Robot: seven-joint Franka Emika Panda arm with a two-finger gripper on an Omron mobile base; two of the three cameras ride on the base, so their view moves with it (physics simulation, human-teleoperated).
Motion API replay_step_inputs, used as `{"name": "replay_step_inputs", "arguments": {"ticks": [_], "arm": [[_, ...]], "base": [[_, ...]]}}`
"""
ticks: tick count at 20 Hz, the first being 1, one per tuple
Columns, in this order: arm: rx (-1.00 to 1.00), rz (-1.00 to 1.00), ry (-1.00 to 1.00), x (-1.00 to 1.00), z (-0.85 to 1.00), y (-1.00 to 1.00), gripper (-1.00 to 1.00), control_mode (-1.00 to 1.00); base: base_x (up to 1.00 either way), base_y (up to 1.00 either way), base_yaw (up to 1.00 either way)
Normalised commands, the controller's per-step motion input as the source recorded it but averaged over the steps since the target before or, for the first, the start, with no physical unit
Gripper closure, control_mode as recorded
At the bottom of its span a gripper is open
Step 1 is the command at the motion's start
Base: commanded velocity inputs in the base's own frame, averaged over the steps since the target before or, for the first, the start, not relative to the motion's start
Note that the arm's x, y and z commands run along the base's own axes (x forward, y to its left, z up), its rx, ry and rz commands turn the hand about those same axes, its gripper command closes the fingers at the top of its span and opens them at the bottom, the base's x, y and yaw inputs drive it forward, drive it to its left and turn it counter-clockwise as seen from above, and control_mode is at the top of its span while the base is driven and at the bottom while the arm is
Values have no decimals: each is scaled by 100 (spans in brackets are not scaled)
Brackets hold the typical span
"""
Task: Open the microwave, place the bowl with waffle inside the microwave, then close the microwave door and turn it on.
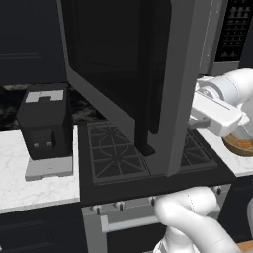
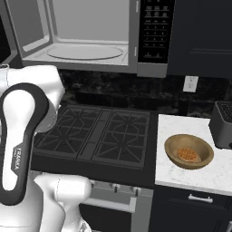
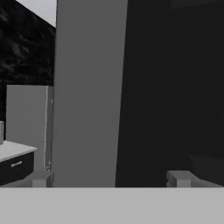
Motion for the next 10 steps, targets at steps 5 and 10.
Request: {"name": "replay_step_inputs", "arguments": {"ticks": [5, 10], "arm": [[0, 0, 0, 3, 21, 0, -100, -100], [4, 1, 0, 36, 11, -5, -100, -100]], "base": [[0, 0, 0], [0, 0, 0]]}}
